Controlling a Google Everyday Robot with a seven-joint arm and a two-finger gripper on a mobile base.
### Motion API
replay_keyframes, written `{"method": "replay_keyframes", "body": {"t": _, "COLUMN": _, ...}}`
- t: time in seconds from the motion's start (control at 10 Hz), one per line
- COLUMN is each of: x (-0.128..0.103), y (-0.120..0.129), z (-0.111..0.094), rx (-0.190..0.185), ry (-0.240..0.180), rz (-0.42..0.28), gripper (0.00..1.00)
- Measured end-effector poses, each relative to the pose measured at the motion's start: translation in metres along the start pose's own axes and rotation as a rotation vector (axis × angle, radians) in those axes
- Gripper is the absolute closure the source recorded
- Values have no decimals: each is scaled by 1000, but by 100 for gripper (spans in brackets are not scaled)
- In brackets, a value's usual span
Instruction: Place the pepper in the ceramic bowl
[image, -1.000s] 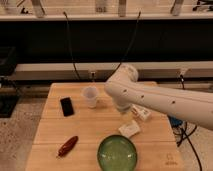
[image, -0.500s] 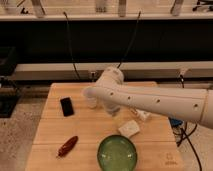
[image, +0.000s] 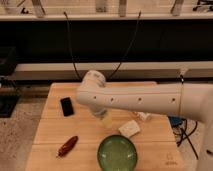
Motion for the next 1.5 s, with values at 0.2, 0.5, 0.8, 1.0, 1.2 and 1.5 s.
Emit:
{"method": "replay_keyframes", "body": {"t": 0.2, "x": -22, "y": -9, "z": 3, "rx": -2, "ry": 0, "rz": -50, "gripper": 20}}
{"method": "replay_keyframes", "body": {"t": 0.5, "x": -42, "y": -15, "z": 11, "rx": -5, "ry": 4, "rz": -117, "gripper": 20}}
{"method": "replay_keyframes", "body": {"t": 0.8, "x": -70, "y": -23, "z": 20, "rx": -1, "ry": -1, "rz": -203, "gripper": 20}}
{"method": "replay_keyframes", "body": {"t": 1.0, "x": -78, "y": -23, "z": 30, "rx": -6, "ry": 0, "rz": -240, "gripper": 20}}
{"method": "replay_keyframes", "body": {"t": 1.2, "x": -98, "y": -30, "z": 39, "rx": -1, "ry": -11, "rz": -278, "gripper": 20}}
{"method": "replay_keyframes", "body": {"t": 1.5, "x": -106, "y": -28, "z": 53, "rx": -8, "ry": -14, "rz": -307, "gripper": 20}}
